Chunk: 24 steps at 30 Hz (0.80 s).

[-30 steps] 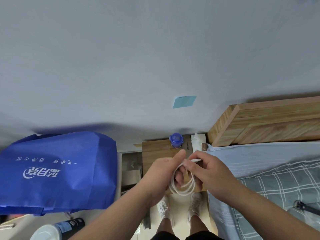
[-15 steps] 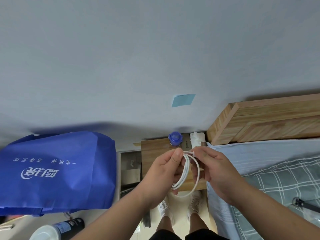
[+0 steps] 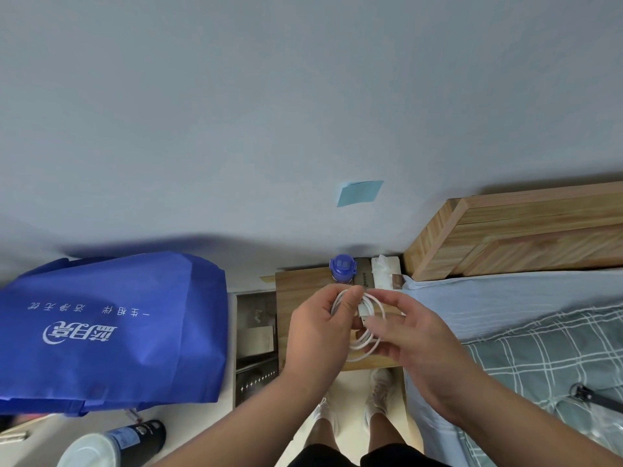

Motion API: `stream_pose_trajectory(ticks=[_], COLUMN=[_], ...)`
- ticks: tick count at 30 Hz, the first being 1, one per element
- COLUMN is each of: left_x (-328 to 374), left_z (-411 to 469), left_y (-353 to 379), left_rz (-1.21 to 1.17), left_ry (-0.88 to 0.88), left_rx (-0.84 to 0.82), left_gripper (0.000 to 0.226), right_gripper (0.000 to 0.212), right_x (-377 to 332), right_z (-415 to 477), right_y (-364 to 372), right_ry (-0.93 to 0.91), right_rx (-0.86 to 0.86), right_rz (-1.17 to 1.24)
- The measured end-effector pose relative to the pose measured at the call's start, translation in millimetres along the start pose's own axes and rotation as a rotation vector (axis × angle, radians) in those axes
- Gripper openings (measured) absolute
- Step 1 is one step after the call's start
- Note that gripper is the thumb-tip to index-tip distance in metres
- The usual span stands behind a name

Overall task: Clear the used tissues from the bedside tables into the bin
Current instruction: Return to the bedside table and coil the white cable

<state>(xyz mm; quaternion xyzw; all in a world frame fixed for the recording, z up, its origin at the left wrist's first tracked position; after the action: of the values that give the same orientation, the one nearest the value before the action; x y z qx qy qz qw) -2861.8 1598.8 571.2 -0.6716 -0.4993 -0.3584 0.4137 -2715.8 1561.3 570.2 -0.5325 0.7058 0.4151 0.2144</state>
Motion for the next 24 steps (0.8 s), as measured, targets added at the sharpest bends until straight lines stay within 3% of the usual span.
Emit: stream_pose_trajectory(ticks=[3, 7, 11, 15, 18, 21, 24], left_x=[-2, -1, -9, -13, -15, -15, -16], left_z=[-1, -3, -3, -3, 0, 2, 3], left_y=[0, 2, 3, -1, -7, -12, -14], left_rz=[-0.072, -0.023, -0.115, -0.255, -0.155, -0.036, 0.012], left_ry=[-0.011, 0.009, -0.109, -0.185, -0.165, -0.119, -0.053], left_rx=[-0.036, -0.092, -0.212, -0.352, -0.424, -0.384, -0.247], left_gripper=[0.021, 0.018, 0.027, 0.031, 0.036, 0.025, 0.013], right_gripper=[0.05, 0.05, 0.053, 0.039, 0.032, 0.03, 0.032], right_x=[0, -7, -13, -7, -1, -5, -6], right_z=[-2, -1, 5, 13, 14, 11, 12], right_y=[1, 3, -3, -10, -12, -9, -4], right_ry=[-0.04, -0.039, 0.051, 0.084, 0.017, -0.093, -0.119], right_rx=[0.0, -0.078, -0.156, -0.075, 0.031, 0.073, 0.083], right_rz=[-0.092, -0.24, -0.094, 0.043, -0.197, -0.43, -0.486])
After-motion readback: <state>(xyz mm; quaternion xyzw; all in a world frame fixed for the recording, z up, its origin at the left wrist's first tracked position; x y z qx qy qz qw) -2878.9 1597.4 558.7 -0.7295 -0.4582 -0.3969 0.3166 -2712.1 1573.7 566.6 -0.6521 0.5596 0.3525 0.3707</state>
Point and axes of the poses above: each hand's wrist, its own z-axis towards the middle knuckle, its own y-axis out of the palm, x = y × z, the point moved 6 cm from there along z, towards the middle knuckle, and after that the axes turned 3 degrees about -x, right-handed, at the moved point
